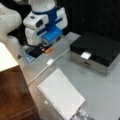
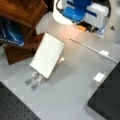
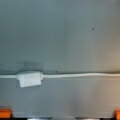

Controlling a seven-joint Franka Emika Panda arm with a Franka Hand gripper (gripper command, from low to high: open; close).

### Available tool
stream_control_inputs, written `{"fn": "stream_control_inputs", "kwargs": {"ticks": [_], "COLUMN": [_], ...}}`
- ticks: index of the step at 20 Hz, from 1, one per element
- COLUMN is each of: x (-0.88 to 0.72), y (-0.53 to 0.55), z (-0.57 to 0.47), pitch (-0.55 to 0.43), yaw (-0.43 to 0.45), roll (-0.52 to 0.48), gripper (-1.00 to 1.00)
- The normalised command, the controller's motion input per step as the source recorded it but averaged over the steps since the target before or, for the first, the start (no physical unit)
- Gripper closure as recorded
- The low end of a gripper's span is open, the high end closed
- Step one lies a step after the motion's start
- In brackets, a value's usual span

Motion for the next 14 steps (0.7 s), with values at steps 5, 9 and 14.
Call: {"fn": "stream_control_inputs", "kwargs": {"ticks": [5, 9, 14], "x": [0.03, 0.14, 0.26], "y": [0.02, 0.10, 0.23], "z": [-0.01, -0.01, -0.02], "pitch": [0.160, 0.102, 0.049], "yaw": [0.235, 0.145, 0.000], "roll": [0.077, 0.219, 0.178], "gripper": [-1.00, -1.00, -1.00]}}
